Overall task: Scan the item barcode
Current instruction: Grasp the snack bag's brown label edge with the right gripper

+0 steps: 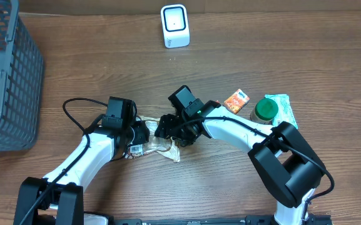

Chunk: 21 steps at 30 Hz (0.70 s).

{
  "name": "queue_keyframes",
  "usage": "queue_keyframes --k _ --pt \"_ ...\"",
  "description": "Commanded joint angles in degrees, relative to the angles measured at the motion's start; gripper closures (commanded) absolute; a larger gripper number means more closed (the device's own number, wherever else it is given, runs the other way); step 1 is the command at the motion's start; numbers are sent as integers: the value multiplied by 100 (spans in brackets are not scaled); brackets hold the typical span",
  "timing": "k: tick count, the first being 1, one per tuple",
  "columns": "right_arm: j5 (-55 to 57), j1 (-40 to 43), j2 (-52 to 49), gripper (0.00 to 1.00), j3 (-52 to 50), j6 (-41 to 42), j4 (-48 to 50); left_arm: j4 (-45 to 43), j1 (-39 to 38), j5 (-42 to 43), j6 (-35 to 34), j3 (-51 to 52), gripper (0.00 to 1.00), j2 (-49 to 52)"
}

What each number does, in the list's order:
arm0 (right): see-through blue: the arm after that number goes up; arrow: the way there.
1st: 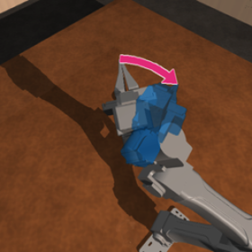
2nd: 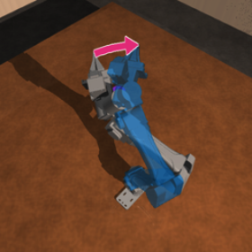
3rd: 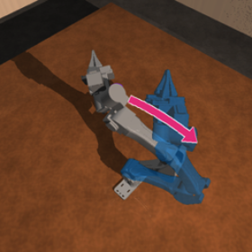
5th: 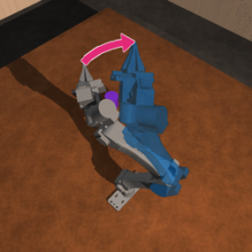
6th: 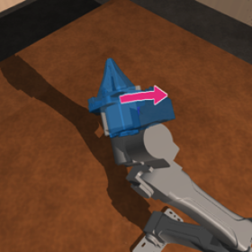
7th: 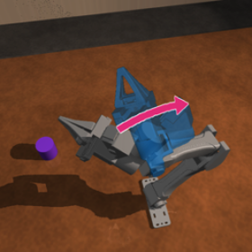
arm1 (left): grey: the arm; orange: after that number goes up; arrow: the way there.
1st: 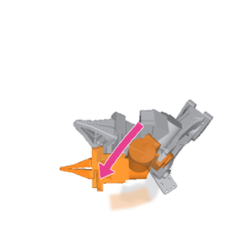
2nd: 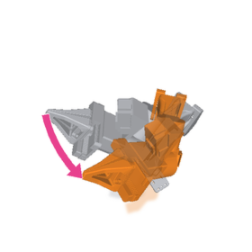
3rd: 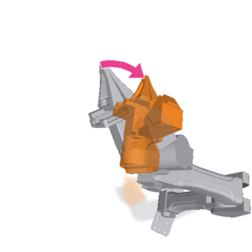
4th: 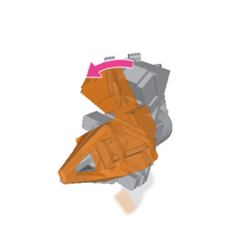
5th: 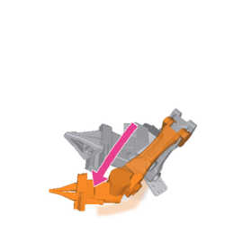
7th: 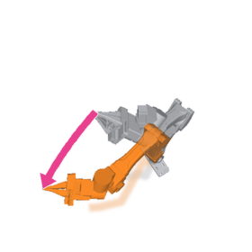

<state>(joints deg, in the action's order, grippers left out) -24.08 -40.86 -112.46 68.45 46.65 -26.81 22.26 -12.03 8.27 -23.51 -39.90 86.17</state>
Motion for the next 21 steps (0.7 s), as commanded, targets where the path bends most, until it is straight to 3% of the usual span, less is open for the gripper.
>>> queue_keyframes --k 1,5,9,21 --pt "-599 -13 -157 39 -68 7 293 2 -37 72 129 -129 50 61" --pt "-962 46 -157 51 -70 4 409 20 -37 52 129 -129 49 61" --pt "-1233 114 -157 56 -70 7 577 20 -37 52 129 -129 50 61" --pt "-1746 409 -157 57 -74 2 813 20 -37 50 129 -129 50 72"
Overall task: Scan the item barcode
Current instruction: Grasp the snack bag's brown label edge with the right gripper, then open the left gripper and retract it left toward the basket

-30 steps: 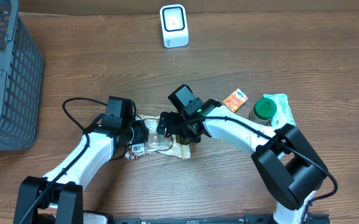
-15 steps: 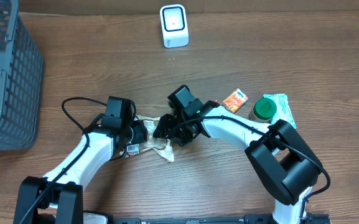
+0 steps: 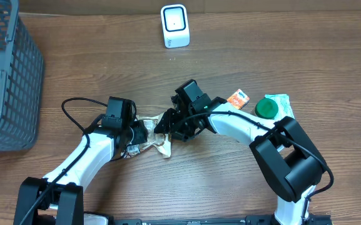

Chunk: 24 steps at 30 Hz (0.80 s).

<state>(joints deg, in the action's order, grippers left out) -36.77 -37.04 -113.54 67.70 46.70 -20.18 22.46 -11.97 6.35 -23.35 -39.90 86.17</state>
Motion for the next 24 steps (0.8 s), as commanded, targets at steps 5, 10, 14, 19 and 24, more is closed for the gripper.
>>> queue_keyframes --k 5,10,14,19,24 --pt "-105 26 -72 57 -225 0 284 0 -44 243 114 -129 50 72" --pt "-39 26 -72 57 -667 -7 1021 -4 -44 243 114 -129 50 72" --pt "-15 33 -72 61 -763 -81 1196 -7 -44 216 114 -129 48 72" --pt "-22 42 -72 66 -763 -175 1073 -9 -44 203 114 -129 41 72" --pt "-37 48 -72 87 -763 -177 994 -66 -44 28 114 -173 26 70"
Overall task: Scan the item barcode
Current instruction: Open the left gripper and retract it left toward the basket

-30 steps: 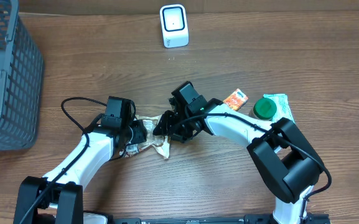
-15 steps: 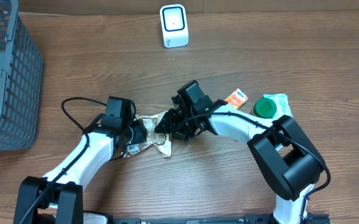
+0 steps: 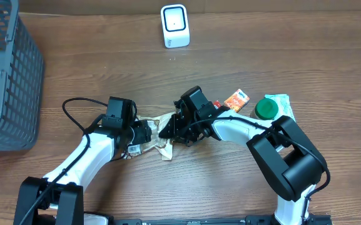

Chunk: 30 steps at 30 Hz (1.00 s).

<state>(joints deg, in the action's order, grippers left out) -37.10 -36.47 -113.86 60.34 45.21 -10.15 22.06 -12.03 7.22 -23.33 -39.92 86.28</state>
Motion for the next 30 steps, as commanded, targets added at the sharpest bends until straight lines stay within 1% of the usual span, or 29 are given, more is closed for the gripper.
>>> queue_keyframes --k 1,5,10,12,13,16,17,23,30 --pt "-4 -9 -39 89 -26 -31 -9 4 -37 -227 111 -216 24 57" --pt "-2 -9 -39 93 -26 -221 -15 219 -35 -704 181 -509 19 -7" --pt "46 -9 -39 93 -26 -219 -17 890 -2 -1429 195 -1290 13 -269" --pt "107 -9 -39 93 -26 -219 -22 1097 44 -1563 195 -1589 11 -350" --pt "105 -9 -39 93 -26 -219 -22 1266 111 -1700 197 -1893 9 -422" --pt "107 -9 -39 93 -26 -219 -22 1499 260 -1978 195 -2282 5 -468" --pt "107 -9 -39 93 -26 -219 -22 1609 328 -2116 188 -2385 0 -468" --pt "129 -9 -39 93 -26 -219 -20 2061 968 -2579 127 -2494 0 -455" --pt "278 -9 -39 93 -26 -219 -22 2232 1797 -2557 83 -2494 0 -455"
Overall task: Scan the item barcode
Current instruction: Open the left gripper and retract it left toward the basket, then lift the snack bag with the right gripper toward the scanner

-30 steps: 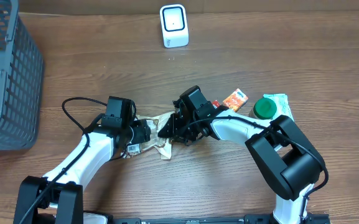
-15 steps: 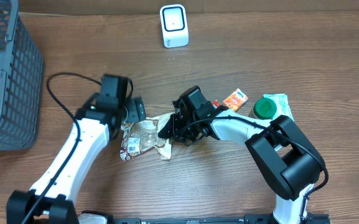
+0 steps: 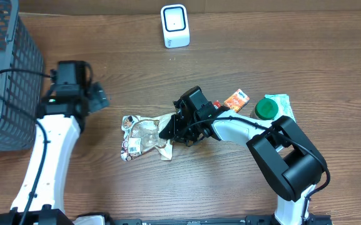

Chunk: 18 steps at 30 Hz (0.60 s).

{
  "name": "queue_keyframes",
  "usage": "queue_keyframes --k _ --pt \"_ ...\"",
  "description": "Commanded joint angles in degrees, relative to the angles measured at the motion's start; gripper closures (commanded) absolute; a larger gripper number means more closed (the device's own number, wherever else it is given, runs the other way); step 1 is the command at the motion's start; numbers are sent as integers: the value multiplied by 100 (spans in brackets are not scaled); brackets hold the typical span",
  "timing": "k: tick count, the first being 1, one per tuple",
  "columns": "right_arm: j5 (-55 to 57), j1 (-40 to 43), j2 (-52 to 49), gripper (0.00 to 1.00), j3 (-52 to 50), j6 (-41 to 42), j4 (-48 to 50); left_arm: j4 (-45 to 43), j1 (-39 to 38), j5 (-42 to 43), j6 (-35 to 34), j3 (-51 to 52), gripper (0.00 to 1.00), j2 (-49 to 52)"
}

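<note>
The item, a crumpled clear-and-tan packet [image 3: 144,137] with a barcode label at its left end, lies on the wooden table at the middle. My right gripper [image 3: 169,130] is shut on the packet's right end. My left gripper [image 3: 100,98] is well off to the upper left, beside the basket, open and holding nothing. The white scanner [image 3: 174,25] stands at the back centre, facing the table.
A grey mesh basket [image 3: 8,75] fills the far left. To the right of the right arm lie a small orange packet [image 3: 236,100], a green-lidded jar [image 3: 266,109] and a white-green pouch [image 3: 285,106].
My left gripper has let go of the packet's left end and now sits up by the basket. The packet lies flatter with its left end uncovered. My right gripper has stayed on it.
At first both grippers held the packet, left at its left end and right at its right end. The right gripper then shifted slightly up and right with its end, and the packet stretched between them. Now only the right gripper holds it.
</note>
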<state>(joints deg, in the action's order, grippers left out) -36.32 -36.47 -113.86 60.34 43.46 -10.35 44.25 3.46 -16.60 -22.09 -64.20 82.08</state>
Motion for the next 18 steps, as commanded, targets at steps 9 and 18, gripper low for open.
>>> queue_keyframes --k 9,18 --pt "197 -9 -39 94 -26 -44 -11 96 466 -177 -42 -66 0 -35" --pt "195 -9 -39 94 -26 -42 -42 96 466 -177 -42 -66 0 -35"
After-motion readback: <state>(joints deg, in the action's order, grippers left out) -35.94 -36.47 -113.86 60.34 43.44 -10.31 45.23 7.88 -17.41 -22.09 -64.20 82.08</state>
